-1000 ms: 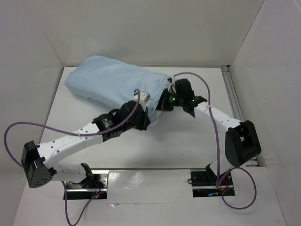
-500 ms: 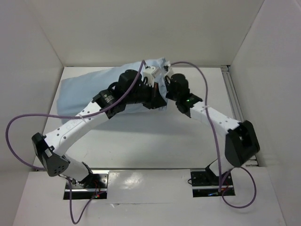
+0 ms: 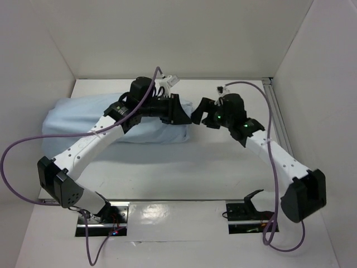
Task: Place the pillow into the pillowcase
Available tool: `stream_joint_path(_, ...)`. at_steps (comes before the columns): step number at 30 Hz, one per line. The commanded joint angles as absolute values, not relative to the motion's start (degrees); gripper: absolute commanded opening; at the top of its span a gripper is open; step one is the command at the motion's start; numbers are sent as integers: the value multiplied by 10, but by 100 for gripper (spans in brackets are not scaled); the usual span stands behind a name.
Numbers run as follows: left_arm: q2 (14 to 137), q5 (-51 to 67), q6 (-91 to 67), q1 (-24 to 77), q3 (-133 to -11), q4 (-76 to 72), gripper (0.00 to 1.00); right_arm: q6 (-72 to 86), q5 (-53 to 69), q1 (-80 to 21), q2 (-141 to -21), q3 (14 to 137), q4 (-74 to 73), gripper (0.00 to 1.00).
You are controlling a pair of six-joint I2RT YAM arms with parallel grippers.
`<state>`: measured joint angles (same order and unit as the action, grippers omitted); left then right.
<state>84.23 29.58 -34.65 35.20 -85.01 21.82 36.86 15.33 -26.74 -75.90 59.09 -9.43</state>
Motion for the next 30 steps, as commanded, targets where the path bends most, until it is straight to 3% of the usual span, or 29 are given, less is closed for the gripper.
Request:
stream_joint_path(1, 840, 384, -331, 354, -882, 180, 47, 302, 111, -231, -688, 579, -255, 90)
stream_joint_path(3, 840, 368, -303, 359, -875, 247, 84, 282, 77, -201, -652, 574, -309, 91)
stream_joint_path(5, 822, 301, -281, 366, -875, 338, 91, 272, 60, -168, -631, 574, -328, 91)
stream_joint_path(10, 753, 170, -247, 353, -858, 481, 87, 261, 113, -126, -668, 601, -287, 91)
stream_joint_path(13, 700, 88, -298, 313, -831, 546, 87, 244, 180, -148, -749, 663, -244, 100)
stream_joint_path(16, 647, -4, -358, 285, -741, 566, 86, 217, 163, -212, -855, 783, -255, 100)
stream_joint_path(19, 567, -81, -482, 278, -636, 578, 77, 183, 149, -252, -963, 882, -262, 100)
stream_joint_path(24, 490, -105, -512, 251, -506, 537, 75, 165, 163, -270, -1131, 1017, -269, 100)
stream_joint_path(27, 505, -91, -484, 229, -474, 467, 77, 166, 164, -270, -1208, 1043, -292, 92)
stream_joint_path(28, 533, -84, -475, 215, -465, 444, 77, 166, 164, -270, -1208, 1031, -292, 68)
stream_joint_path(30, 576, -41, -443, 195, -475, 412, 74, 182, 171, -265, -1177, 981, -258, 47)
